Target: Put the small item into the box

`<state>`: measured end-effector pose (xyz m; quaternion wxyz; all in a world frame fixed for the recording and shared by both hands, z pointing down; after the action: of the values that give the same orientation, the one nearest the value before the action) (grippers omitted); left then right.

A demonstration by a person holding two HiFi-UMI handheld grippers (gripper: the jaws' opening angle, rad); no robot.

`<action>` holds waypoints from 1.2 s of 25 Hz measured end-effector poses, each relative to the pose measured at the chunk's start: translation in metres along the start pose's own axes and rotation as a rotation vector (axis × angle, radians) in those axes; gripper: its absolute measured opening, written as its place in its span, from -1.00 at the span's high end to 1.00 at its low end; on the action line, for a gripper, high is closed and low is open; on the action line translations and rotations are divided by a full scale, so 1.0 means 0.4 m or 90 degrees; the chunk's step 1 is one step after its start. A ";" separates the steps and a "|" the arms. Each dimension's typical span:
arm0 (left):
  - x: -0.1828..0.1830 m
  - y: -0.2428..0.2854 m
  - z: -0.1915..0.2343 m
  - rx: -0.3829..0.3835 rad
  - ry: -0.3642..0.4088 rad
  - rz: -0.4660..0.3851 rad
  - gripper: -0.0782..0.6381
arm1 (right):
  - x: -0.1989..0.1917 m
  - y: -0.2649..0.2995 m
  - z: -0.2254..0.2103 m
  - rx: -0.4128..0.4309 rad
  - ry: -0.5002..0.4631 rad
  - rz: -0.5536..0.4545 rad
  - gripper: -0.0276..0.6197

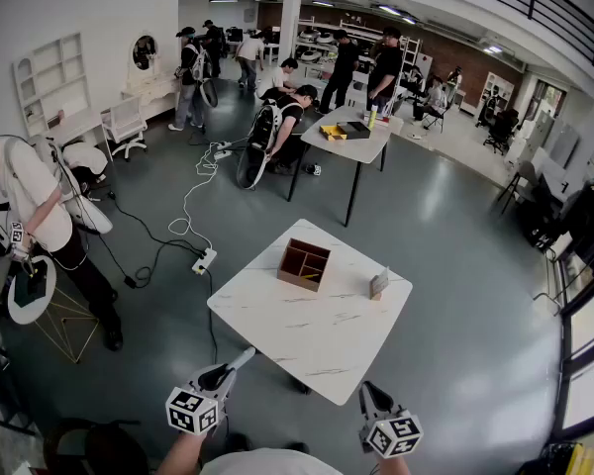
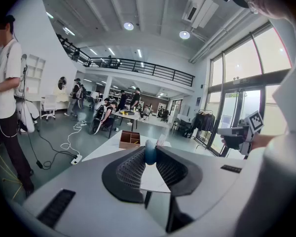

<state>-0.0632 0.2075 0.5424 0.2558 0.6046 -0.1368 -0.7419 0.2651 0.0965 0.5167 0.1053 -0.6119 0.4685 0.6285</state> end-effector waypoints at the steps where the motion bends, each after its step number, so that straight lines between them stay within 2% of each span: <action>1: -0.001 0.001 0.000 -0.001 0.000 0.000 0.58 | -0.001 0.000 0.001 0.000 0.000 0.000 0.82; 18: -0.016 -0.001 0.016 -0.012 0.004 0.003 0.58 | -0.011 0.003 0.022 -0.008 0.004 -0.001 0.82; 30: -0.028 -0.010 0.076 -0.032 0.014 0.015 0.58 | -0.021 0.031 0.065 -0.032 0.037 0.002 0.82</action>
<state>-0.0921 0.2139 0.5568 0.2809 0.6048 -0.1223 -0.7351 0.2407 0.1123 0.5248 0.0756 -0.6317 0.4563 0.6221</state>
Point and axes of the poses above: the fingertips, and each gripper's own axes: y forward along the fingers, z to its left, x out of its top, the point moved 3 cm from there along -y, backward along the fingers, and after that the axes turned 11 degrees about z, right-handed, at the moved point
